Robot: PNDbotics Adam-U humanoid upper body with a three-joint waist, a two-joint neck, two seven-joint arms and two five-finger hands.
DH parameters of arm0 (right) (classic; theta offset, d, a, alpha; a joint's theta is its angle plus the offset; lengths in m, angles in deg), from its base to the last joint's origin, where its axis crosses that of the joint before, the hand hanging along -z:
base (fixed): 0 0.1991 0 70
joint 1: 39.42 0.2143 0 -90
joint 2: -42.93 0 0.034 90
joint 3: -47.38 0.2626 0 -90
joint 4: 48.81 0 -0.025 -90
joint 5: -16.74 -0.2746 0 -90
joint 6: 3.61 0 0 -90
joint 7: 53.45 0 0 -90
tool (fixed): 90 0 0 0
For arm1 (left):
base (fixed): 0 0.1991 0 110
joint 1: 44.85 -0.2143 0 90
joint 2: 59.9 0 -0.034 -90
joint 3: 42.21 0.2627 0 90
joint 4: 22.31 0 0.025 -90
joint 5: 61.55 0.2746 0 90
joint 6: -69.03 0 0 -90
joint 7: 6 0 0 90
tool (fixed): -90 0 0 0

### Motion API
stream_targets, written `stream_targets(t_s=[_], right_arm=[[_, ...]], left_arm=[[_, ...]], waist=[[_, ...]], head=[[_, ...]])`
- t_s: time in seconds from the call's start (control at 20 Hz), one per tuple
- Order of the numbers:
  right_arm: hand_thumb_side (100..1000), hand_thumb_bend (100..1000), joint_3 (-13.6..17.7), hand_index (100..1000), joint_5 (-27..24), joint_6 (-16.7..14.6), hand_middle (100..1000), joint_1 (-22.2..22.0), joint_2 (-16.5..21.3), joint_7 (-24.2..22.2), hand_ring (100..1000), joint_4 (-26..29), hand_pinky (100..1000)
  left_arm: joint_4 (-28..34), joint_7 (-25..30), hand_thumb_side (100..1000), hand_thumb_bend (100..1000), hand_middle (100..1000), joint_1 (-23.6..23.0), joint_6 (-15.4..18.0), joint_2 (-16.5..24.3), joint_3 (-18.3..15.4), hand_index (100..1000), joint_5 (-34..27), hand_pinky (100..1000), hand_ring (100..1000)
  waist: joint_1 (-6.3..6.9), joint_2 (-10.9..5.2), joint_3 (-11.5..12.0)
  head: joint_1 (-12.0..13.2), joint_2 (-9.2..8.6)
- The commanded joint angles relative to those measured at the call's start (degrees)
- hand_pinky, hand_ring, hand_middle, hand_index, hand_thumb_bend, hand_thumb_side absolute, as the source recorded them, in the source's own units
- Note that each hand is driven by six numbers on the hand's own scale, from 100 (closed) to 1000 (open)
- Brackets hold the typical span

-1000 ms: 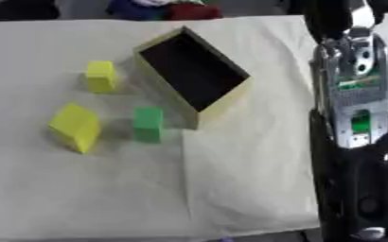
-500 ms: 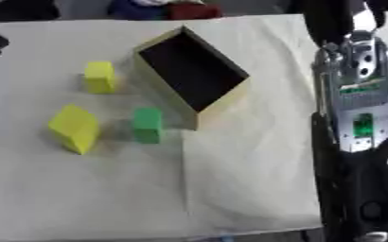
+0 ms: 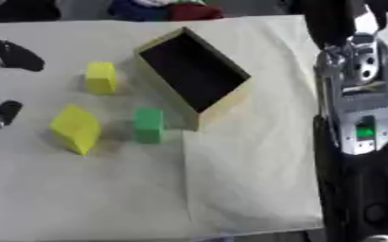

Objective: Pick up objects on the table and place them in the box.

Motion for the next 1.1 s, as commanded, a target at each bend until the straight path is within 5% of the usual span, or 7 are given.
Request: stream_targets(t_s=[0.05, 0.4, 0.75, 1.1], right_arm=[[996, 100, -0.1, 729, -0.4, -0.1, 638, 0.6, 0.1, -0.2, 797, 0.5, 793], [996, 100, -0.2, 729, -0.6, 0.0, 635, 0.5, 0.2, -0.4, 794, 0.5, 793], [998, 100, -0.3, 728, -0.8, 0.1, 629, 0.5, 0.3, -0.7, 788, 0.5, 792], [998, 100, -0.3, 727, -1.0, 0.2, 623, 0.3, 0.3, -0.9, 781, 0.6, 792]], left_arm=[[0.8, 2.9, 597, 215, 839, 1.5, -0.5, 2.1, 0.5, 926, 2.0, 776, 837], [-0.1, 8.7, 633, 285, 873, 4.2, -1.7, 1.6, 2.8, 949, 3.9, 794, 859], [-2.4, 13.7, 476, 267, 901, 7.0, 1.8, 1.9, 5.2, 976, 4.7, 808, 873], [-3.8, 17.1, 490, 304, 910, 7.3, 3.7, 3.0, 6.4, 991, 4.3, 820, 881]], waist=[[0.30, -0.71, -0.1], [0.48, -0.64, -0.4], [0.83, -0.28, -0.8], [1.14, -0.20, -0.8]], head=[[0.2, -0.29], [0.0, 0.07], [0.1, 0.08], [0.1, 0.20]])
